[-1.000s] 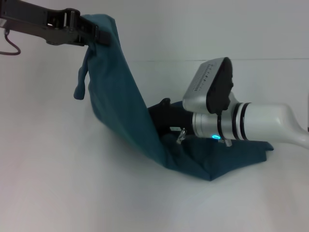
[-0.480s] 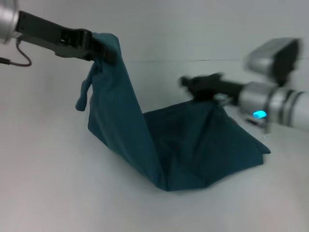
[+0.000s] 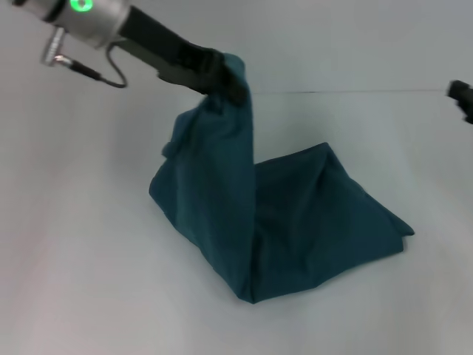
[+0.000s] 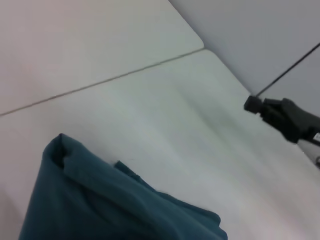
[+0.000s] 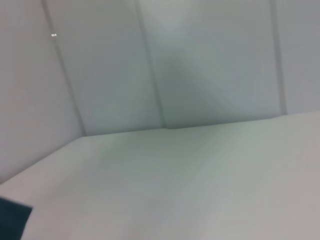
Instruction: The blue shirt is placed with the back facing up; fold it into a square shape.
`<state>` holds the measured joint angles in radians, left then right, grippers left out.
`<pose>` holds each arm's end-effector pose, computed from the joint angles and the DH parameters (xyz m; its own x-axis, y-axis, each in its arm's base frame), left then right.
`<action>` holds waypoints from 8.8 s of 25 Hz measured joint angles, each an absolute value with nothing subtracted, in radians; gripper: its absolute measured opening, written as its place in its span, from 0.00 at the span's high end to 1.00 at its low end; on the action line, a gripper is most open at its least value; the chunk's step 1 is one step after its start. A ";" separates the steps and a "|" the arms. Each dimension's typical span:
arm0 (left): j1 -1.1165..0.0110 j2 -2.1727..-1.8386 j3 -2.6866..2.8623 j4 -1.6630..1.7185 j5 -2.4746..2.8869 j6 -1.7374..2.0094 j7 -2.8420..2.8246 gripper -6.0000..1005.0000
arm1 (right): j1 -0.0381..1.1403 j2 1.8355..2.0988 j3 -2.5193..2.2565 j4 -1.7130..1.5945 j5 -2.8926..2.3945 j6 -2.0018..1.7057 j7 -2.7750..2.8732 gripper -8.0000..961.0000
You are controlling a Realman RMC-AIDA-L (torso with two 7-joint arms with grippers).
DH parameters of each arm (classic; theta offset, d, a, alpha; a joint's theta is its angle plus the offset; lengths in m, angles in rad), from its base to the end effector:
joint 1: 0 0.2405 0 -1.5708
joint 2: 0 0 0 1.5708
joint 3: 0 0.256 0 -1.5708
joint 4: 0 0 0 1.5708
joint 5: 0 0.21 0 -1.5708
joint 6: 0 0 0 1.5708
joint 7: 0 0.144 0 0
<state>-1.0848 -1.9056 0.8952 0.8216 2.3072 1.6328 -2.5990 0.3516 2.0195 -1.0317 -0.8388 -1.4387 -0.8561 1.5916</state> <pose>-0.0845 0.4387 0.0578 0.6271 0.7701 0.1168 0.7789 -0.6203 -0.0923 0.3025 0.3856 0.0716 0.5953 -0.3173 -0.7382 -0.7922 -0.3851 -0.4734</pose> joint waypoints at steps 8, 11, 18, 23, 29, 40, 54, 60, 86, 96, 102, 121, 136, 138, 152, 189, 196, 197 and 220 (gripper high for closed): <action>-1.213 -1.936 1.009 0.738 2.321 1.535 -2.654 0.81 | 0.342 2.021 -0.782 -0.844 -1.626 -1.006 1.633 0.99; -1.243 -1.960 1.019 0.731 2.357 1.506 -2.665 0.80 | 0.339 2.022 -0.732 -0.845 -1.657 -1.026 1.636 0.99; -1.287 -2.016 1.024 0.708 2.448 1.467 -2.667 0.79 | 0.332 2.023 -0.680 -0.847 -1.671 -1.063 1.636 0.99; -1.295 -2.061 1.063 0.708 2.474 1.451 -2.670 0.78 | 0.332 2.024 -0.677 -0.848 -1.672 -1.067 1.637 0.99; -1.294 -2.150 1.077 0.717 2.574 1.334 -2.717 0.77 | 0.327 2.027 -0.675 -0.849 -1.674 -1.068 1.636 0.99; -1.272 -2.176 1.321 0.621 2.321 1.214 -2.687 0.75 | 0.318 2.024 -0.640 -0.840 -1.706 -1.051 1.627 0.99; -1.019 -2.168 1.348 0.960 2.219 1.341 -2.602 0.22 | 0.316 2.031 -0.626 -0.908 -1.794 -1.173 1.627 0.99; -0.788 -2.168 1.208 1.073 2.173 1.388 -2.415 0.07 | 0.356 2.057 -0.641 -1.075 -1.914 -1.391 1.695 0.98; -0.561 -2.164 0.872 0.867 2.095 1.478 -1.876 0.06 | 0.798 2.109 -1.496 -1.057 -2.506 -1.086 2.443 0.16; -0.567 -2.164 0.876 0.853 2.096 1.442 -1.877 0.06 | 0.816 2.102 -1.522 -0.961 -2.520 -0.951 2.490 0.17; -0.570 -2.165 0.877 0.853 2.095 1.433 -1.881 0.06 | 0.817 2.101 -1.522 -0.944 -2.539 -0.948 2.489 0.18; -0.568 -2.166 0.877 0.805 2.095 1.420 -1.875 0.06 | 0.813 2.090 -1.342 -0.912 -2.555 -0.908 2.487 0.64; -0.564 -2.167 0.877 0.799 2.095 1.425 -1.833 0.06 | 0.770 2.086 -1.163 -0.975 -2.589 -0.965 2.472 0.89; -0.564 -2.166 0.877 0.800 2.095 1.429 -1.823 0.06 | 0.736 2.086 -1.145 -1.033 -2.589 -1.011 2.468 0.85; -0.574 -2.164 0.888 0.801 2.100 1.431 -1.805 0.06 | 0.634 2.088 -1.050 -1.157 -2.574 -1.322 2.436 0.31; -0.577 -2.166 0.945 0.774 2.100 1.380 -1.802 0.06 | 0.561 2.035 -0.682 -1.035 -2.400 -1.508 2.235 0.96; -0.586 -2.165 0.945 0.774 2.124 1.366 -1.806 0.06 | 0.561 1.969 -0.638 -0.907 -2.383 -1.497 2.191 0.95; -0.587 -2.164 0.945 0.774 2.126 1.364 -1.808 0.06 | 0.562 1.965 -0.641 -0.890 -2.387 -1.496 2.179 0.94; -0.589 -2.173 0.878 0.783 1.960 1.290 -1.826 0.07 | 0.556 1.956 -0.587 -1.147 -2.396 -1.619 2.132 0.46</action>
